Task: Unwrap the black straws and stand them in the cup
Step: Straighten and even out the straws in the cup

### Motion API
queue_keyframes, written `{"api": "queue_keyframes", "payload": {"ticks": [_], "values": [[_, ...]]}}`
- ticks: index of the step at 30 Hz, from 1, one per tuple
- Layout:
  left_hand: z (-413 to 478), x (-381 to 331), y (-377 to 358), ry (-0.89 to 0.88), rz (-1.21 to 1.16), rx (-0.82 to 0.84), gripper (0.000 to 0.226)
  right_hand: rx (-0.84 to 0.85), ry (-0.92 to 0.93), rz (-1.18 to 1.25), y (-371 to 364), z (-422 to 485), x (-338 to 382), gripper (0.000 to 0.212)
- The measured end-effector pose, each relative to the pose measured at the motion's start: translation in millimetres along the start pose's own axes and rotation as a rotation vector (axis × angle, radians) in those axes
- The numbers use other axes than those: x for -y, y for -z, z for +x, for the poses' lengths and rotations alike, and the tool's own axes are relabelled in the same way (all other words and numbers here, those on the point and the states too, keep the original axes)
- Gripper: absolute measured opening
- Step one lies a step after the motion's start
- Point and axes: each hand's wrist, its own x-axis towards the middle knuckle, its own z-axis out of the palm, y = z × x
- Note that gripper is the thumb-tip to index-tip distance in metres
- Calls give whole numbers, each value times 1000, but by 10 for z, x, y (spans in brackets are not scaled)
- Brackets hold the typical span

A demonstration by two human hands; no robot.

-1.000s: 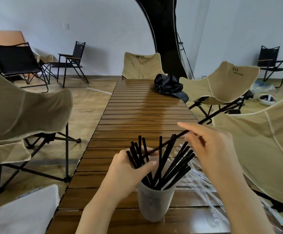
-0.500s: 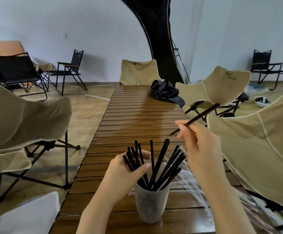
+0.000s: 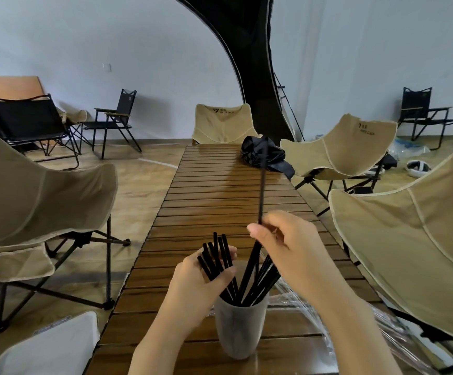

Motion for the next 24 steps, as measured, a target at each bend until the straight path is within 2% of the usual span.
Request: {"api": "queue_keyframes", "payload": {"ticks": [5,10,12,15,17,24], "values": [[21,43,16,12,3,13,26,-128,79,79,-31,17,18,17],[14,53,56,-41,-28,22,25,-69,50,30,6,15,-13,16],[16,67,66,-49,-27,27,24,5,4,25,55,11,-44,30],[14,78,68,-52,-38,50,24,185,-129,49,154,-26,-111,85],[16,85,65,-52,-32,64,24,296,-188,40,200,-49,-145,109],[44,132,63,-33,-20,57,23,476,-219,66,235,-67,-183,122]]}}
